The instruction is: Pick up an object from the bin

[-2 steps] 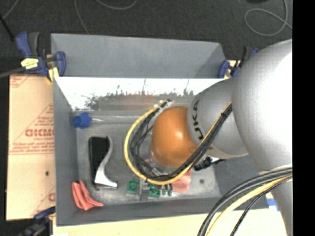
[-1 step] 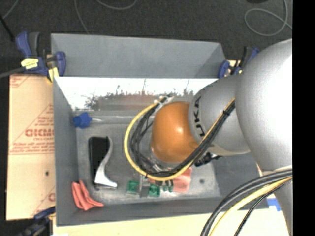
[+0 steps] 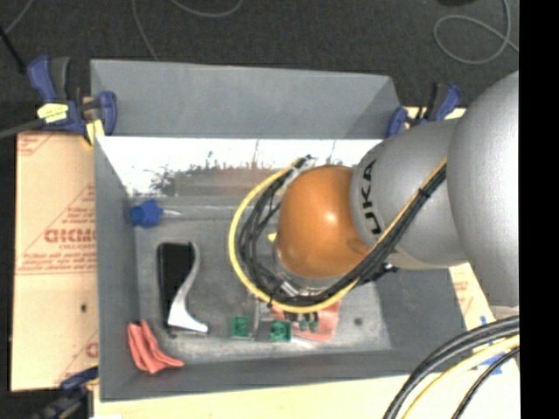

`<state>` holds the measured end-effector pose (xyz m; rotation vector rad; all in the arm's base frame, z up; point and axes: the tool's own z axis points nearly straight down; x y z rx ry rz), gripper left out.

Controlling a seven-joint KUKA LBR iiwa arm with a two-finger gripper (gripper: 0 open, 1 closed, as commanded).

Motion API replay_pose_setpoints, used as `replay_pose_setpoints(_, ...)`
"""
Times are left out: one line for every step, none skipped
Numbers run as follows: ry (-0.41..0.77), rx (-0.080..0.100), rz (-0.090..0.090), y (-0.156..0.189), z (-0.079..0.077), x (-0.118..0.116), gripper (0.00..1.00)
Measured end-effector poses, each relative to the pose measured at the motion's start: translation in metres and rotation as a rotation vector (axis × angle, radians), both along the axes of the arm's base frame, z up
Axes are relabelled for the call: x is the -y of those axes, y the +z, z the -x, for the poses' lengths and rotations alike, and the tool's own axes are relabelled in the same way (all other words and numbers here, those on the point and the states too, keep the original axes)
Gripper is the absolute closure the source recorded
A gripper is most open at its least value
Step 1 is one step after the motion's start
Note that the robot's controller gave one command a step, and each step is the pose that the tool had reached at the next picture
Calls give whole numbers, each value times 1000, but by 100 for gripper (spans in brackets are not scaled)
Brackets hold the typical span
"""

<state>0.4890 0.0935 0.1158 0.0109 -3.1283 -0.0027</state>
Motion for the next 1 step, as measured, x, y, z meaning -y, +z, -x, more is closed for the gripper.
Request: replay_pose_setpoints(-20,-5,0,55,-3,-6,100)
